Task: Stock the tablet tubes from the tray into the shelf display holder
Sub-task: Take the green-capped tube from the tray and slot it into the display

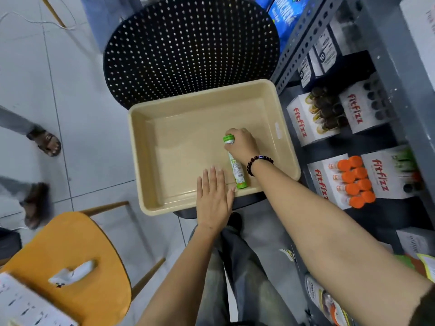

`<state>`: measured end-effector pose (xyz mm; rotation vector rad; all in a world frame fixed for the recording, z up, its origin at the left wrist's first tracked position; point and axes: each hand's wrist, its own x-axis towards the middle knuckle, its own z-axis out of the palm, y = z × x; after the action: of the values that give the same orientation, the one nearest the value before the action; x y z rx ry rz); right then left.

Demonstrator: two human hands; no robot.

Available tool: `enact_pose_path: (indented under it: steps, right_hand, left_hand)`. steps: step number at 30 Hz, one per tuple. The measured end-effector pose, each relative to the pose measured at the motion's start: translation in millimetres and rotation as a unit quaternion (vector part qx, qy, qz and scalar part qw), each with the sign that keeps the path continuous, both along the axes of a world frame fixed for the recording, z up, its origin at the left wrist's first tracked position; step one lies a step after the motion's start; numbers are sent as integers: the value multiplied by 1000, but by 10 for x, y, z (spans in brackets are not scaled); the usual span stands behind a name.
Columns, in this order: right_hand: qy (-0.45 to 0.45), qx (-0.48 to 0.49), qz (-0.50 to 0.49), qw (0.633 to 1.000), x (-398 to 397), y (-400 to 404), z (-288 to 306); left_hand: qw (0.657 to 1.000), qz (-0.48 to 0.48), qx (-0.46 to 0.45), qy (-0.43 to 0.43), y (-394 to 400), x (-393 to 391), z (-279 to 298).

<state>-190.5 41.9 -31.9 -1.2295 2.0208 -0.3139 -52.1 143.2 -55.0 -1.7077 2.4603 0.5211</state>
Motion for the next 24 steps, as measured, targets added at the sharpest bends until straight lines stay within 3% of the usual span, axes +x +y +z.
enact_pose_path:
  steps: [6, 11, 17, 24]
  right_hand:
    - [-70, -28, -49, 996, -266, 87, 376]
    - [-94, -93, -117, 984, -612, 282, 1070]
    - [-18, -169, -191, 967, -1052, 905, 2203]
    - [89, -248, -300, 917, -1444, 2083, 3233]
  left_hand:
    - [1000, -6, 20, 2, -13, 3, 58]
    - [997, -60, 40, 6, -46, -12, 170]
    - [978, -201, 0, 52, -240, -596, 787]
    - [909, -352, -33, 220, -17, -1614, 1628]
